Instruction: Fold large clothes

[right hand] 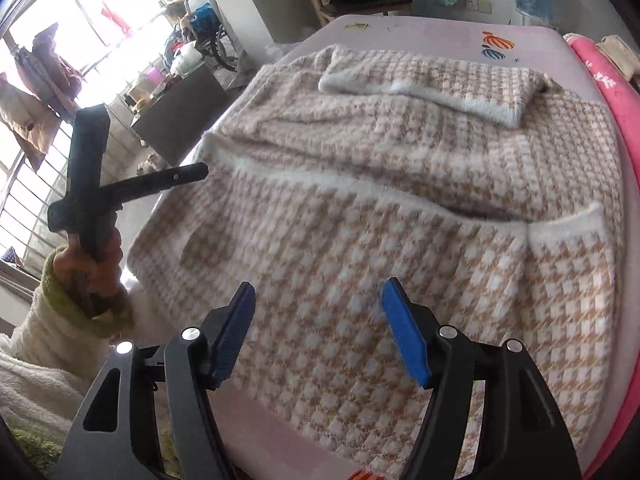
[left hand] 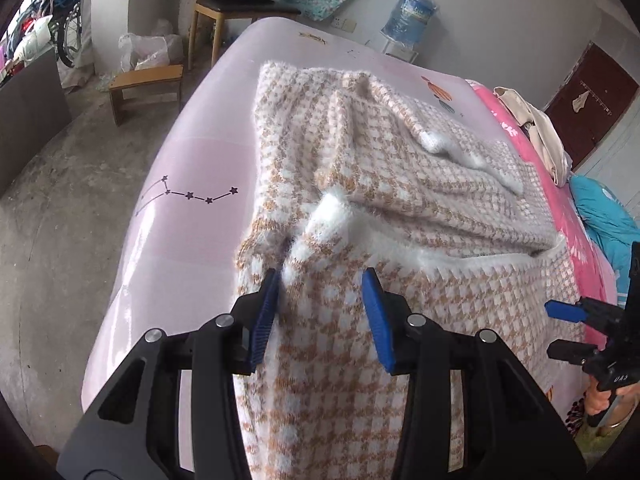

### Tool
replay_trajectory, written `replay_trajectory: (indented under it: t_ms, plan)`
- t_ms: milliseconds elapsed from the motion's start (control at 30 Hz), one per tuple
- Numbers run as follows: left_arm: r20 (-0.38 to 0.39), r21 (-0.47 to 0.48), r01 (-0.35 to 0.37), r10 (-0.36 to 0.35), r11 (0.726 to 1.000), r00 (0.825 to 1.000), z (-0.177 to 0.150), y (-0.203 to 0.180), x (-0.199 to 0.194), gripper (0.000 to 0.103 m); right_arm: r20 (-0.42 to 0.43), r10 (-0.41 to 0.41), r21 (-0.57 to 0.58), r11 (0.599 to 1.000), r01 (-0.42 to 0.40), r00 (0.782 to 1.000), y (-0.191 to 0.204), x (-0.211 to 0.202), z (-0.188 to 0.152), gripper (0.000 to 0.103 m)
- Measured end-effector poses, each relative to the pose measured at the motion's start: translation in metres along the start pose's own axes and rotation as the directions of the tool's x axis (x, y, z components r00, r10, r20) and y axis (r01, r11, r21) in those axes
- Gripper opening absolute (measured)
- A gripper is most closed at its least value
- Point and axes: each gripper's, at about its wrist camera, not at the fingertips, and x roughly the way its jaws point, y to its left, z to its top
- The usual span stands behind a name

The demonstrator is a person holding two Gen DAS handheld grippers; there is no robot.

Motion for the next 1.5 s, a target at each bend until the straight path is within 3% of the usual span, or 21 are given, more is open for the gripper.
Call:
replay_trajectory:
  t_ms: [133, 233, 300, 400, 533, 667, 867, 967, 1167, 1333, 1500]
  plan:
    - [0.008, -0.011, 0.076, -0.076, 0.997, 0.997, 0.006, 0.004, 0.003, 0.039, 0.01, 0.037, 0.055, 0.998, -0.038, 0.999, -0.01, -0.001, 0.002, 0.065]
    - [0.015, -0.012, 0.175, -0.175, 0.984, 0.984, 0.007, 0.008, 0.0, 0.04, 0.005, 0.037, 0.065, 0.997, -0.037, 0.999, -0.008, 0.0, 0.002, 0.065]
    - [-0.007, -0.018, 0.143, -0.143, 0.99, 0.99, 0.007, 0.013, 0.005, 0.04, 0.008, 0.022, 0.052, 0.998, -0.022, 1.0, -0.005, 0.001, 0.001, 0.066]
    - [-0.015, -0.046, 0.163, -0.163, 0.986, 0.986, 0.01, 0.019, 0.006, 0.037, 0.015, 0.02, 0.045, 0.999, -0.021, 1.0, -0.003, 0.003, 0.001, 0.071]
    - [0.003, -0.03, 0.273, -0.273, 0.961, 0.962, 0.011, 0.016, -0.005, 0.036, 0.021, -0.008, 0.026, 1.0, 0.008, 1.0, 0.001, 0.004, 0.0, 0.071]
    - [-0.062, 0.015, 0.161, -0.159, 0.987, 0.985, 0.01, 0.01, 0.006, 0.036, 0.033, -0.013, 0.025, 1.0, 0.012, 0.999, 0.002, 0.004, -0.001, 0.073]
    - [-0.022, 0.042, 0.248, -0.247, 0.968, 0.969, 0.009, 0.002, -0.002, 0.036, 0.035, -0.017, 0.021, 1.0, 0.017, 0.999, 0.004, 0.004, -0.001, 0.075]
    - [-0.069, 0.064, 0.112, -0.107, 0.992, 0.992, 0.007, -0.001, 0.01, 0.034, 0.039, -0.014, 0.024, 1.0, 0.013, 0.999, 0.004, 0.004, -0.001, 0.075]
    - [-0.048, 0.093, 0.0, 0.004, 0.996, 0.999, 0.004, -0.013, 0.008, 0.03, 0.066, 0.003, 0.063, 0.998, -0.007, 0.998, -0.001, -0.003, -0.003, 0.075]
    - [-0.03, 0.15, -0.15, 0.156, 0.977, 0.987, 0.0, -0.034, 0.01, 0.029, 0.117, -0.03, 0.121, 0.992, 0.016, 0.993, -0.019, -0.03, -0.018, 0.075]
    - [-0.01, 0.175, -0.228, 0.233, 0.958, 0.972, -0.002, -0.044, 0.009, 0.029, 0.136, -0.15, 0.213, 0.97, 0.119, 0.979, -0.056, -0.064, -0.043, 0.071]
